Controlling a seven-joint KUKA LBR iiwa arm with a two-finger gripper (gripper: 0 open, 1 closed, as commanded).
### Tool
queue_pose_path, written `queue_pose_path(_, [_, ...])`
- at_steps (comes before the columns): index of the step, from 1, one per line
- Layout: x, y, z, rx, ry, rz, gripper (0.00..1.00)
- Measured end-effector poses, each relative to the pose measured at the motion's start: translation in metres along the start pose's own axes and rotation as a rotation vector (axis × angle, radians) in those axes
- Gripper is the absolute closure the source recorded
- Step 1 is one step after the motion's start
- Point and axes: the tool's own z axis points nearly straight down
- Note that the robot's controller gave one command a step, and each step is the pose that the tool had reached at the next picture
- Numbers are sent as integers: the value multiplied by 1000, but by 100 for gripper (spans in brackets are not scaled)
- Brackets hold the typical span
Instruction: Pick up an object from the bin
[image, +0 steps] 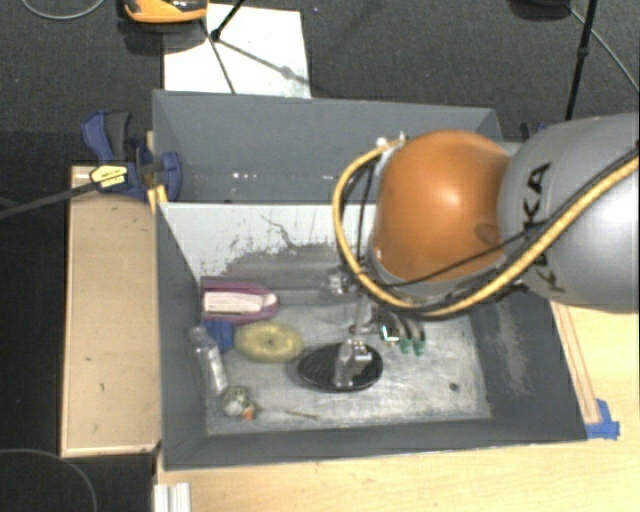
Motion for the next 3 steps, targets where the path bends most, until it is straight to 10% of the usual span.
queue_pose_path(1, [-11,-29,174,1,-1,-114,0])
queue_pose_path(2, [-11,-27,170,-1,-5,-107,100])
queue_pose_path(3, [7,-32,35,1,-11,-419,100])
